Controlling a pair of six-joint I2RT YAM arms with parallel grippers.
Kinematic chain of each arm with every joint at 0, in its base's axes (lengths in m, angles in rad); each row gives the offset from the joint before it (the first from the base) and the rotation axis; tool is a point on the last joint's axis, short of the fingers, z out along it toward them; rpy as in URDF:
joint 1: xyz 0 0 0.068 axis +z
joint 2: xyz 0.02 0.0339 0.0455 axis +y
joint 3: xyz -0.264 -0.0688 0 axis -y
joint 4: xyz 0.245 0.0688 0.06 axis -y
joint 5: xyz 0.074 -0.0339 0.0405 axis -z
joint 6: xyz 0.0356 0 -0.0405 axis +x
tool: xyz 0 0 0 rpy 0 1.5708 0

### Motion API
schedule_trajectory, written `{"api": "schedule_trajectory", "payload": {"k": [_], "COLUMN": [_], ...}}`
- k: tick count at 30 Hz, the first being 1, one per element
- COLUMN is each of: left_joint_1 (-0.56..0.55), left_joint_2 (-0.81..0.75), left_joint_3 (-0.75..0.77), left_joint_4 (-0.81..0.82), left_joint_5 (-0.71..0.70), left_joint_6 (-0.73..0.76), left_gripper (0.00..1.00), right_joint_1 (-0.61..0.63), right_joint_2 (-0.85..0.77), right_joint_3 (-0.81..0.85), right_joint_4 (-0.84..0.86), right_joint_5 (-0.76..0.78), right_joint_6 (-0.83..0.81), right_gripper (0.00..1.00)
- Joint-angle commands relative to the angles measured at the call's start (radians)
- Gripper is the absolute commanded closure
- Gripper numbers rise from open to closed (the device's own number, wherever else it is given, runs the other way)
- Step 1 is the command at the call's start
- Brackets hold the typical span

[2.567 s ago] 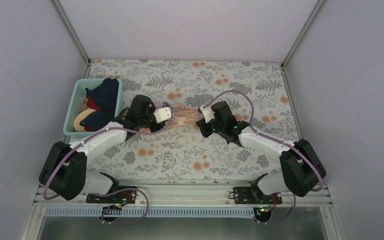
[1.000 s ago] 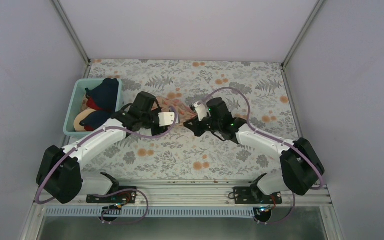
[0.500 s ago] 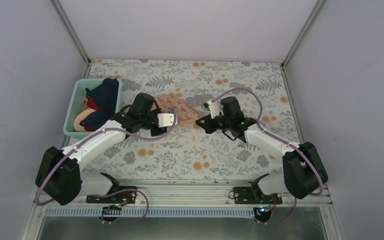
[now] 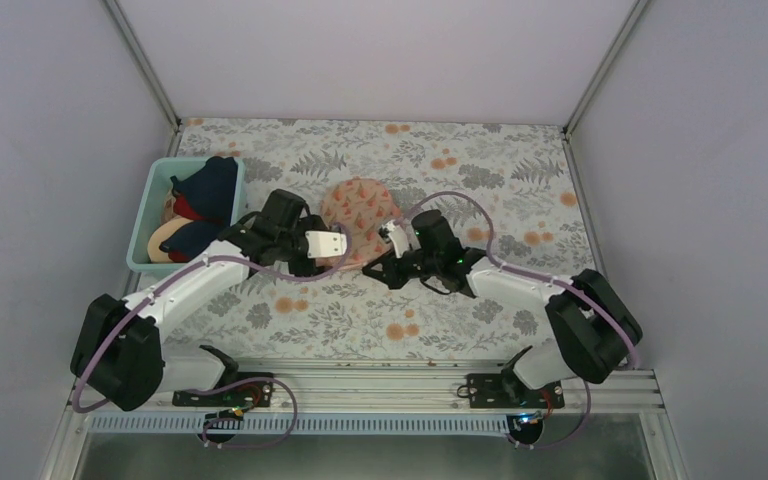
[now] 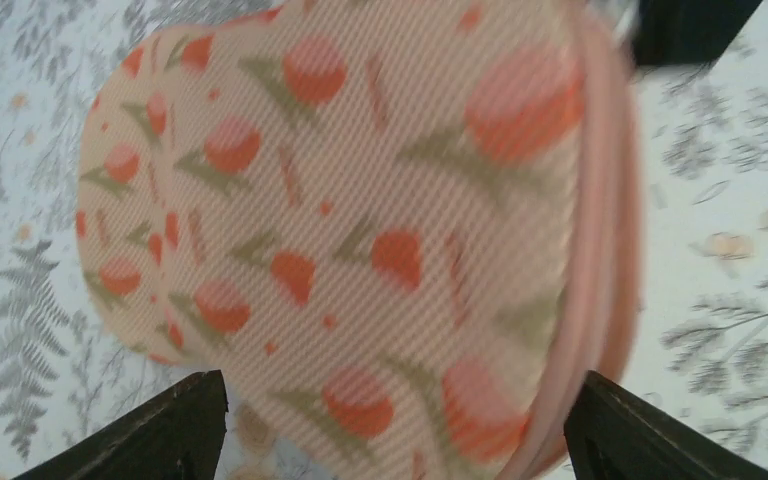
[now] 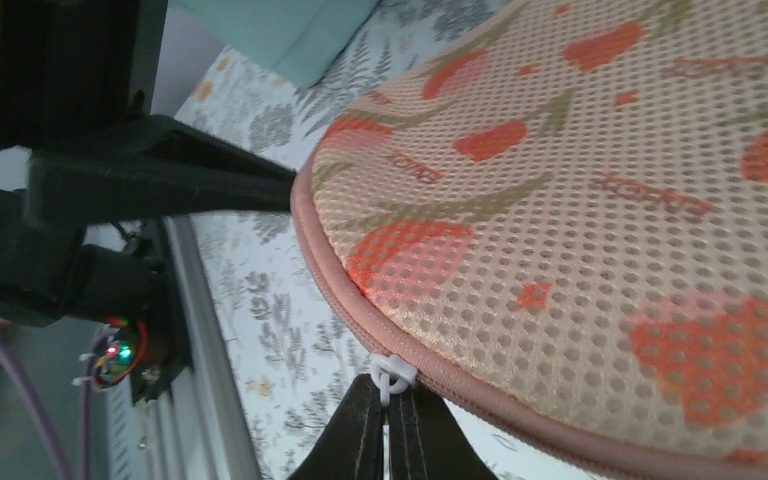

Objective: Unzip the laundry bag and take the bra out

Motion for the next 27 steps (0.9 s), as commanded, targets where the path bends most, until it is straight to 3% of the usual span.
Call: {"api": "schedule_trajectory", "payload": {"k": [1, 7, 9, 11, 14, 20, 27], "left_joint_1": [-0.070, -0.097, -0.100, -0.102, -0.103, -0.103, -0.103], "left_joint_2": [-0.045, -0.049, -0.042, -0.038, -0.036, -0.038, -0.048], "left_joint_3": [0.053, 0.038, 0.032, 0.027, 0.019, 0.015, 0.008], "left_joint_4": [-0.120, -0.087, -0.066, -0.054, -0.030, -0.021, -0.024], "left_joint_5": [0.030, 0.099, 0.095, 0.094, 0.076, 0.064, 0.043], "left_joint_6": [0.000, -0.058, -0.065, -0.064, -0.068, -0.076, -0.069], "left_gripper": [0.16, 0.17, 0.23, 0.34, 0.63, 0.95, 0.98], "right_joint_1": [0.044, 0.094, 0.103, 0.106, 0.108, 0.108, 0.079], "right_joint_2": [0.048, 0.091, 0.092, 0.085, 0.077, 0.068, 0.060], "right_joint_3": [0.038, 0.092, 0.100, 0.098, 0.097, 0.107, 0.116], "right_joint_4": [0.164, 0.157, 0.152, 0.151, 0.150, 0.133, 0.035], "right_joint_5": [-0.070, -0.066, -0.060, -0.057, -0.055, -0.047, 0.025], "right_joint_6": [0.093, 0.097, 0.098, 0.098, 0.095, 0.081, 0.039], "right_gripper": [0.96, 0.96, 0.96, 0.96, 0.96, 0.96, 0.96]}}
